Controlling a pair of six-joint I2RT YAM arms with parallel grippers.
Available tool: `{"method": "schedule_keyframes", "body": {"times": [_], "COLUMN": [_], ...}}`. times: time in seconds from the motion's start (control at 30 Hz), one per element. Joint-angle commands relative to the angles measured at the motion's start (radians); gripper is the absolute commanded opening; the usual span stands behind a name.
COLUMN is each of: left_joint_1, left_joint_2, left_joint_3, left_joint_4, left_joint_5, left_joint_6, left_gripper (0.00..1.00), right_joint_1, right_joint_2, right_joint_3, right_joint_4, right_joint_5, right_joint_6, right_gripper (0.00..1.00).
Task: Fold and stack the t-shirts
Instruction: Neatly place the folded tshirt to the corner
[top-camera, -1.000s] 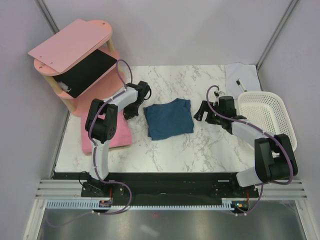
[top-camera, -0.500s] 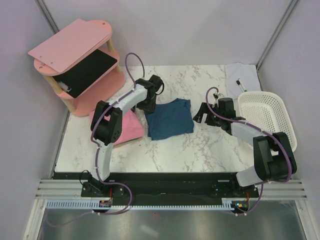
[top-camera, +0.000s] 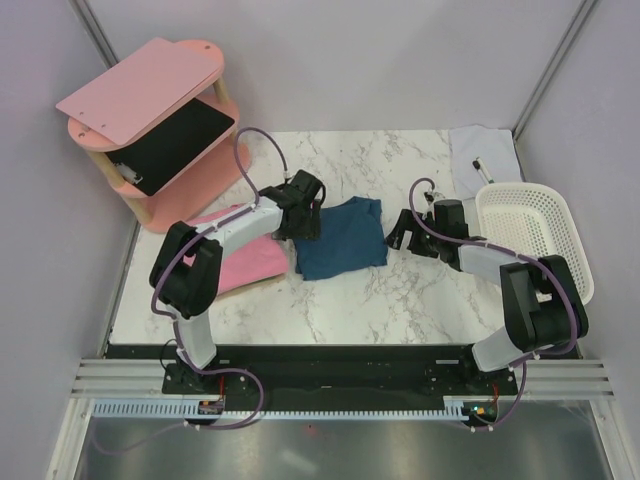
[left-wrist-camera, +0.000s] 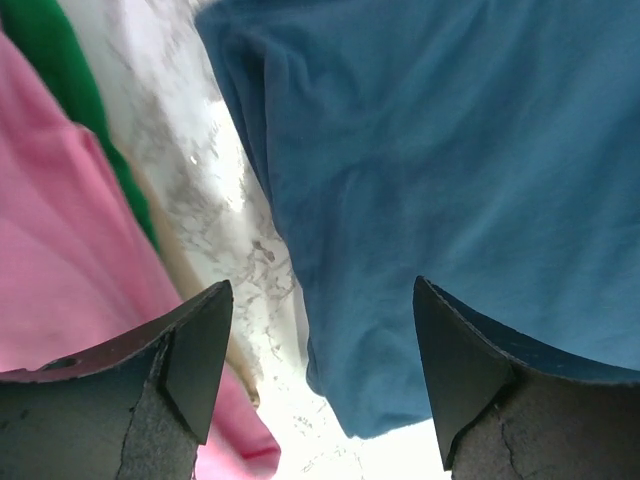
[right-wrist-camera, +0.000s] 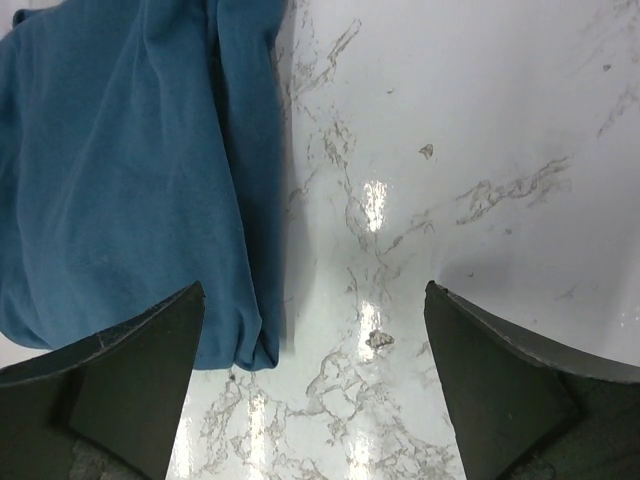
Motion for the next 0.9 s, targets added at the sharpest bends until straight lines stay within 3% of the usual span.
{"method": "schedule_keyframes", "body": {"times": [0.0,0.17,0.27,0.5,0.6,0.63,0.73,0.87], "left_joint_1": [0.017,0.060,0.071,0.073,0.073,0.073,0.073,0.073], "left_joint_2": [-0.083,-0.121,-0.126,-0.125,-0.123,-0.122,-0.109,-0.091], "left_joint_3": [-0.135,-0.267,-0.314,-0.327,-0.327,-0.327,-0.328,-0.331], "left_joint_4": [0.194,0.325,0.375,0.402,0.413,0.415,0.421,0.436], "left_joint_5": [0.115,0.216,0.246,0.290,0.298,0.300,0.313,0.339], "left_joint_6": [-0.098,-0.150,-0.174,-0.173,-0.176,-0.177,-0.184,-0.190], "left_gripper": [0.79,0.79,0.78,0.79,0.78,0.78,0.79,0.80], "right_joint_1": [-0.003,-0.003,0.000,0.038,0.049,0.047,0.046,0.044], "right_joint_2": [0.012,0.124,0.203,0.322,0.345,0.355,0.353,0.318], "right_joint_3": [-0.005,0.030,0.041,0.056,0.064,0.067,0.077,0.070], "right_joint_4": [0.109,0.163,0.224,0.309,0.315,0.313,0.277,0.218], "right_joint_5": [-0.021,-0.078,-0.148,-0.208,-0.217,-0.217,-0.193,-0.110], "right_joint_6": [0.018,0.053,0.095,0.136,0.144,0.147,0.135,0.110], "right_gripper": [0.98,0.95,0.85,0.73,0.49,0.29,0.05,0.01]}}
